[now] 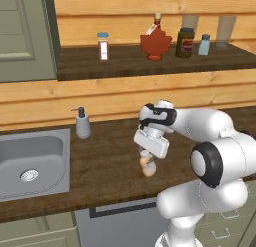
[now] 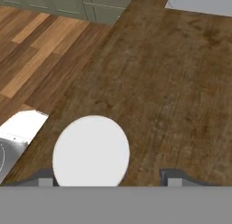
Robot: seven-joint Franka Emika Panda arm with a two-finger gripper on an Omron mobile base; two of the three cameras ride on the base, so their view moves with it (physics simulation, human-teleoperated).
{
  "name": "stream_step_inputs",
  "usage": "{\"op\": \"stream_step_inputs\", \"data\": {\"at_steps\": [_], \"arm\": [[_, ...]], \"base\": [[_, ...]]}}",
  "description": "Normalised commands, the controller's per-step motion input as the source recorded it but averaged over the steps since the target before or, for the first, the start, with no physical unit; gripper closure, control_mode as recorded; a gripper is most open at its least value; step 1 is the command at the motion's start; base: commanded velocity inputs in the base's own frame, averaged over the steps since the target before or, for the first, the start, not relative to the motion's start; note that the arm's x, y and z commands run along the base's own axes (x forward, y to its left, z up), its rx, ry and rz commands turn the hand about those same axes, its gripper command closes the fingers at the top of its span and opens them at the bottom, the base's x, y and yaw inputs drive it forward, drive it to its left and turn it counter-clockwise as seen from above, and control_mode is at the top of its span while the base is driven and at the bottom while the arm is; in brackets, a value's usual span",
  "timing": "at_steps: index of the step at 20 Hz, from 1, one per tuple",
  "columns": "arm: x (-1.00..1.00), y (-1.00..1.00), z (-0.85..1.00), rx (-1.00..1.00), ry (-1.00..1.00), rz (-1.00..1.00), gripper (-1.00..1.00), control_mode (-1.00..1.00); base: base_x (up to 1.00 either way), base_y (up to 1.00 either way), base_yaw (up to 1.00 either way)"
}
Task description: Put the shaker and condiment bottle from the counter next to their counterparts in the cabinet.
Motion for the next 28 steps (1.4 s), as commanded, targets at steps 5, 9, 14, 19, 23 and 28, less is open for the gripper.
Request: {"op": "stream_step_inputs", "data": {"at_steps": [5, 9, 14, 19, 23, 28], "arm": [[-0.15, 0.07, 0.01, 0.0, 0.0, 0.0, 1.0, -1.0], [-0.09, 0.0, 0.55, 0.03, -0.04, 0.0, 1.0, -1.0], [-0.41, 0.0, 0.41, 0.07, -0.06, -0.05, 1.0, -1.0], [-0.69, 0.0, 0.24, 0.08, -0.06, -0.02, 1.0, -1.0], [-0.02, -0.17, 0.7, 0.21, -0.02, -0.11, 1.0, -1.0], [0.0, -0.18, 0.78, 0.2, 0.0, -0.18, 1.0, -1.0]], "base": [[0.0, 0.0, 0.0], [0.0, 0.0, 0.0], [0.0, 0.0, 0.0], [0.0, 0.0, 0.0], [0.0, 0.0, 0.0], [0.0, 0.0, 0.0]]}}
